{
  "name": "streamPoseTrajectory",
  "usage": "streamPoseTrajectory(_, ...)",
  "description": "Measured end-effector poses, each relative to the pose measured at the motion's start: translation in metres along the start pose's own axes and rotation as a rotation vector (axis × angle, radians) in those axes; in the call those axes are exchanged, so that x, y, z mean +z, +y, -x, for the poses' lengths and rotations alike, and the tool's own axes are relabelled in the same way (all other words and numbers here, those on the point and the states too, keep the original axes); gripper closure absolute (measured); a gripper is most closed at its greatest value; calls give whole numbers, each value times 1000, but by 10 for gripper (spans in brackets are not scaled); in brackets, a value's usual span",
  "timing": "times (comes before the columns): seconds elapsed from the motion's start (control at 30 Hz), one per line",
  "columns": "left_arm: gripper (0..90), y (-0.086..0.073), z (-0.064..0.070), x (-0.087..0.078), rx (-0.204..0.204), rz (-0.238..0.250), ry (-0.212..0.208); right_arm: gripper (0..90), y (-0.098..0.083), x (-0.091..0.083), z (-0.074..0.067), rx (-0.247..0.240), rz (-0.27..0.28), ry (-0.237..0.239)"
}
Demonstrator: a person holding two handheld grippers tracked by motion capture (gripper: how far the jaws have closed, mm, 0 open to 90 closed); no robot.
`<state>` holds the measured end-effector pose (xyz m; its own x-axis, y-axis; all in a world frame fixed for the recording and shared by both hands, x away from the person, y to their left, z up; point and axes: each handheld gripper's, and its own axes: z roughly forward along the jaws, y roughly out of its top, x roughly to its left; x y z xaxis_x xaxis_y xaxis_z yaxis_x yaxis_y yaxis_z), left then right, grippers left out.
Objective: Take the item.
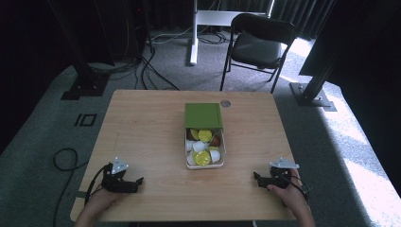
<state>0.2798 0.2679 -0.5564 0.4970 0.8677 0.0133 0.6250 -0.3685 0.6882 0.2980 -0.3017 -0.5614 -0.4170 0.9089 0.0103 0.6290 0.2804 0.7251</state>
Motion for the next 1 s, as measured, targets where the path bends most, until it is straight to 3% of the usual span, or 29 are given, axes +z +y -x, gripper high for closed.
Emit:
streamPoseTrajectory(0.77, 28, 0, 0, 0, -1, 0, 2, 115, 0, 0, 0, -1, 0, -1)
streamPoseTrajectory(1.0, 28, 0, 0, 0, -2, 1, 2, 115, 1, 1, -7, 10, -2, -11)
